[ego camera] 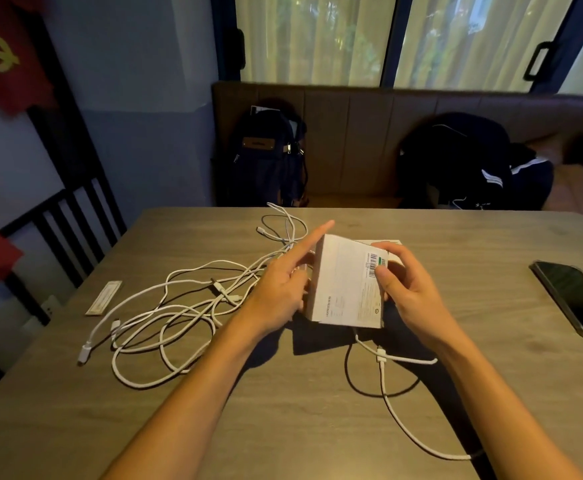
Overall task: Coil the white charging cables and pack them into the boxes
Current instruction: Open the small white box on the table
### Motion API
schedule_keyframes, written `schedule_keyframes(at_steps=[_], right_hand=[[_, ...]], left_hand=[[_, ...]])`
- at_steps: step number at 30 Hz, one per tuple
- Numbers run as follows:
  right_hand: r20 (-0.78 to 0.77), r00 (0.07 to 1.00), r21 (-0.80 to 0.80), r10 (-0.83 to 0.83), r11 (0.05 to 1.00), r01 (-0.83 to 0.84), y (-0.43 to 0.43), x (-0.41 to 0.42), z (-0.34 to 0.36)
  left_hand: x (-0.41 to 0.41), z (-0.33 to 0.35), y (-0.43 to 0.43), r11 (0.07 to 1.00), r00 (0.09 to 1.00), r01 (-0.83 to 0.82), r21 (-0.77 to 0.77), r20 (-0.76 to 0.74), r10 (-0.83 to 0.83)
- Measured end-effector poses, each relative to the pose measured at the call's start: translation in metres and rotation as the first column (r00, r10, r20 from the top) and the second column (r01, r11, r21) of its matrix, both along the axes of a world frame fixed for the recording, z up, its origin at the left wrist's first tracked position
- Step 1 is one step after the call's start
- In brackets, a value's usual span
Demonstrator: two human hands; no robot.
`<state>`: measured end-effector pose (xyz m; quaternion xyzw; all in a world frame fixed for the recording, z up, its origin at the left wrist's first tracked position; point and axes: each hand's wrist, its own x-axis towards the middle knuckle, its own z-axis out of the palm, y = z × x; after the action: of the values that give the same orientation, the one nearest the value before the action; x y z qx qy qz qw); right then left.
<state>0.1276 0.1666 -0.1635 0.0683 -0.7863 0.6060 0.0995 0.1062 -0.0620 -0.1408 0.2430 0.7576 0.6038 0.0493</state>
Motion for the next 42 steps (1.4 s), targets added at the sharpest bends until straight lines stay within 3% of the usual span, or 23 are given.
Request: schedule_keyframes(at_steps=[2, 6, 12, 17, 20, 23, 25, 27, 30, 33, 37, 39, 42], right_hand=[[-0.014, 1.0, -0.034, -0.009, 0.999, 0.008, -0.002, 0.003, 0.004], [0.045, 0.999, -0.094, -0.006, 0.996, 0.011, 0.001, 0.006, 0.005], [0.057, 0.995, -0.136, 0.079, 0.988, -0.071, 0.005, 0.011, 0.008], [0.046, 0.989, -0.014, 0.139, 0.99, -0.138, -0.003, 0.008, 0.0], [-0.036, 0.999, 0.19, 0.029, 0.982, -0.022, -0.01, 0.004, -0.005], [-0.205, 0.974, 0.384, -0.096, 0.907, 0.17, -0.018, 0.002, 0.001], [-0.316, 0.949, 0.453, -0.022, 0.875, 0.172, -0.022, 0.004, 0.013], [-0.379, 0.918, 0.603, 0.118, 0.784, 0.148, -0.026, 0.009, 0.026], [-0.312, 0.925, 0.784, 0.216, 0.608, 0.122, -0.033, 0.013, 0.041], [-0.198, 0.965, 0.873, 0.174, 0.478, 0.093, -0.04, 0.014, 0.056], [-0.066, 0.992, 0.968, 0.103, 0.248, 0.039, -0.045, 0.013, 0.077], [-0.017, 0.996, 0.978, 0.088, 0.211, -0.002, -0.043, 0.011, 0.082], [0.05, 0.997, 0.966, 0.06, 0.25, -0.063, -0.038, 0.008, 0.083]], left_hand=[[0.0, 0.003, -0.005, 0.996, 0.999, 0.011, 0.094, 0.051, -0.016], [-0.002, 0.002, -0.011, 0.994, 0.991, 0.025, 0.108, 0.13, -0.039], [-0.004, 0.002, -0.017, 0.976, 0.993, -0.068, 0.207, 0.107, 0.046], [-0.005, 0.006, -0.018, 0.932, 0.967, -0.25, 0.262, 0.022, 0.253], [-0.004, 0.009, -0.018, 0.943, 0.963, -0.249, 0.22, -0.05, 0.266], [0.0, 0.011, -0.012, 0.97, 0.962, -0.231, 0.069, -0.135, 0.239], [0.002, 0.014, -0.009, 0.976, 0.967, -0.217, 0.024, -0.135, 0.218], [0.003, 0.015, -0.008, 0.982, 0.977, -0.184, 0.042, -0.098, 0.187], [0.003, 0.015, -0.009, 0.983, 0.984, -0.164, 0.075, -0.05, 0.168], [0.003, 0.012, -0.007, 0.99, 0.993, -0.109, 0.094, -0.035, 0.113], [0.005, 0.012, 0.0, 0.989, 0.982, -0.131, 0.07, -0.125, 0.139], [0.005, 0.013, 0.002, 0.986, 0.981, -0.133, 0.096, -0.132, 0.145], [0.004, 0.013, 0.002, 0.97, 0.979, -0.199, 0.139, -0.022, 0.204]])
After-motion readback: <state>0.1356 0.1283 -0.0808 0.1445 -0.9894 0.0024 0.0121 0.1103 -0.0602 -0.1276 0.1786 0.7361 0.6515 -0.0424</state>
